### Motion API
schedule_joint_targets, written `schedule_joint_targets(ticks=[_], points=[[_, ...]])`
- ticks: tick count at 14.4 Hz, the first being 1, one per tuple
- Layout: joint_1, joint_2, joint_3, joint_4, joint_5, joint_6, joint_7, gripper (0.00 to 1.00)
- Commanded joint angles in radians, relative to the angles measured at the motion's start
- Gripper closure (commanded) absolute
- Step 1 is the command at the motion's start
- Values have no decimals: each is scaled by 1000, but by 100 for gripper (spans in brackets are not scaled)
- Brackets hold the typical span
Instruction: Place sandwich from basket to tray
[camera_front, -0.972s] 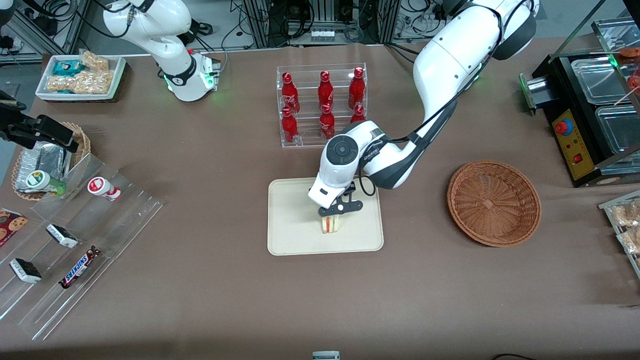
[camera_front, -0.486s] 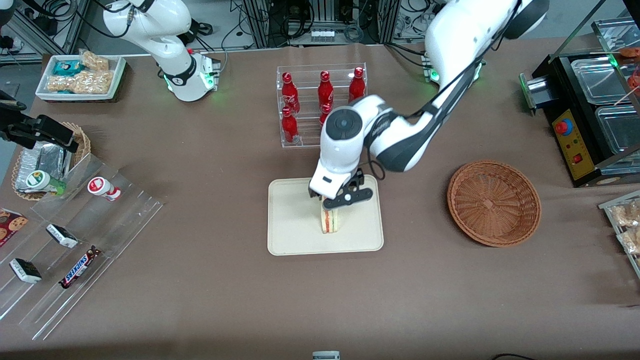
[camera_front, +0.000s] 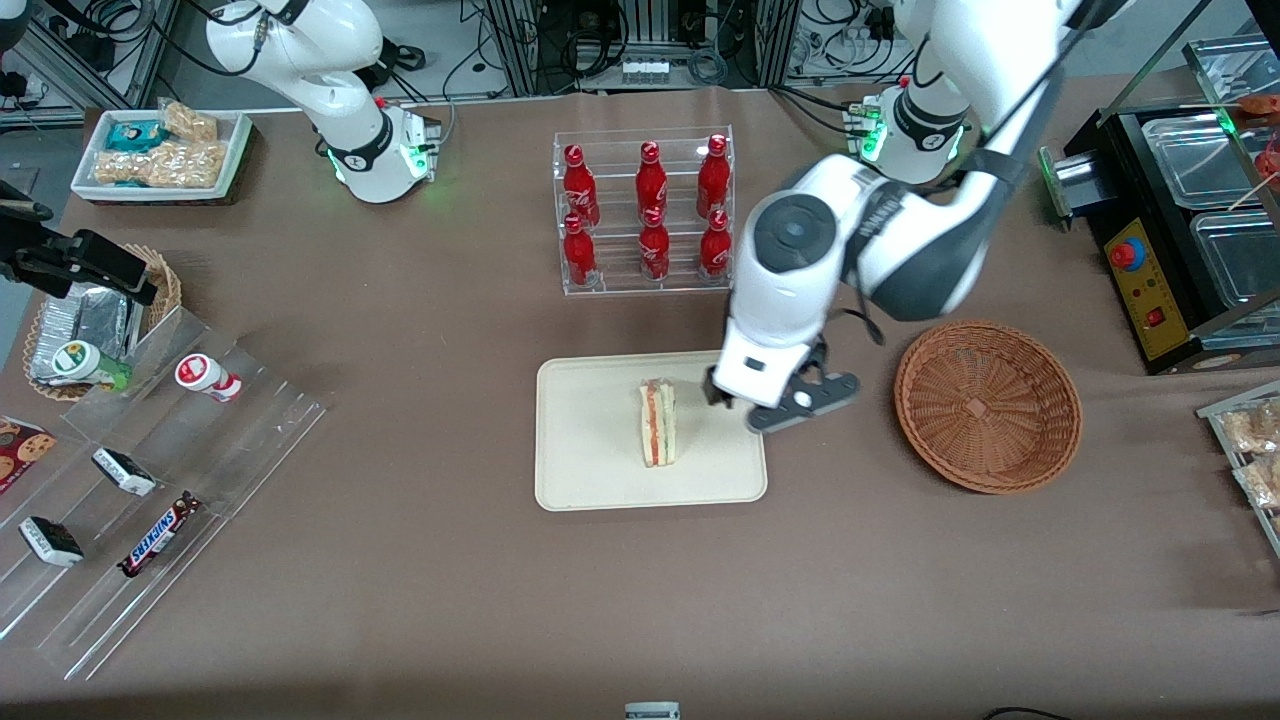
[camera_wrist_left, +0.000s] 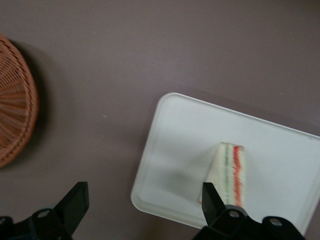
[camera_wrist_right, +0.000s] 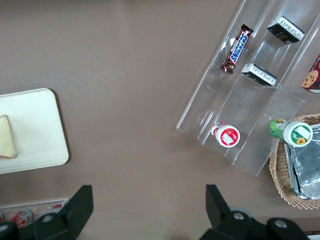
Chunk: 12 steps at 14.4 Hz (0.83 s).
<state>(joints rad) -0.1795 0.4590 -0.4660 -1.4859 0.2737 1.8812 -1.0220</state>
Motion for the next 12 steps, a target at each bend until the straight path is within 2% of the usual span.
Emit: schedule_joint_targets(ticks=[1, 7, 8, 12], points=[[57, -72, -3, -85, -19, -14, 66, 0], [170, -169, 0, -114, -37, -68, 216, 0], [196, -195, 0, -126, -63, -73, 258, 0], [190, -310, 124, -209, -152, -70, 474, 0]])
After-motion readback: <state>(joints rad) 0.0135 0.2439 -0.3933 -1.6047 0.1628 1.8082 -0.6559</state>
